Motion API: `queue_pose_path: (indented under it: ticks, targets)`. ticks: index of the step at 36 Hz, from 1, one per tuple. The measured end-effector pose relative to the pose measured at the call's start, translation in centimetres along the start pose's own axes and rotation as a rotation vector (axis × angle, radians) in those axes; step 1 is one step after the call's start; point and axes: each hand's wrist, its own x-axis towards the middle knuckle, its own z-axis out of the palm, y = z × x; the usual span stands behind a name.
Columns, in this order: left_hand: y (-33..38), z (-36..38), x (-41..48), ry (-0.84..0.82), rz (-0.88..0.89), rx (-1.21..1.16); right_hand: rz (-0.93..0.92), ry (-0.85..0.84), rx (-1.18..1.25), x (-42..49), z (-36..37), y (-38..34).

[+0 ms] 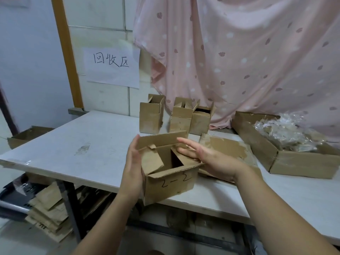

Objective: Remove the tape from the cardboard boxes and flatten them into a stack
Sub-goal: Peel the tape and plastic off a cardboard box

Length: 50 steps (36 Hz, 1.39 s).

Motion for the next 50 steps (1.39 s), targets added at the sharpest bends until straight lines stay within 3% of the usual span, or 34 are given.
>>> queue_pose_path:
  ticks: [6,11,15,21,24,27,35,37,40,43,47,50]
  targets:
    - [-2.4,-1.3,0.8,-0.205,0.219,0.142,-0.029,-0.19,0.196,0.1,-1.4,1.5]
    - [-2.6,-1.2,0.3,-0.128,0.327,0.303,-0.024,-0.213,0.149,0.2,-1.9,1.7]
    - [-2.9,-0.7,0.2,0.044,0.352,0.284,0.009,-0.019,0.282,1.0,-1.4,1.8]
    - [-3.1,-0.5,-0.2,0.052,0.322,0.249,-0.006,0.402,0.219,2.2,-0.7,2.5]
    - [-2.9,-0.2,-0.4,0.092,0.241,0.174,0.007,0.442,0.09,2.8,-0.4,3.1]
    - [-2.5,-0.1,-0.4,0.056,0.177,0.124,0.012,0.445,0.116,3.0,0.0,3.6]
    - [-3.8,-3.0,-0.3,-0.276,0.433,0.565,0.027,0.525,0.266,2.6,1.5,4.3]
    - [-3.6,-3.2,-0.2,-0.283,0.428,0.622,0.032,0.54,0.278,2.6,1.6,4.3]
    - [-2.5,-2.3,-0.4,-0.155,0.303,0.493,0.03,0.556,0.387,2.7,1.9,4.7]
    - [-0.9,-2.1,0.6,-0.023,-0.017,0.176,0.009,0.543,0.579,2.5,1.6,5.1]
    - [0.7,-2.8,2.9,-0.039,-0.505,-0.16,-0.089,0.397,0.507,1.8,0.7,5.0]
    - [0.9,-2.9,4.2,-0.065,-0.717,-0.254,-0.127,0.218,0.42,1.8,0.1,4.6]
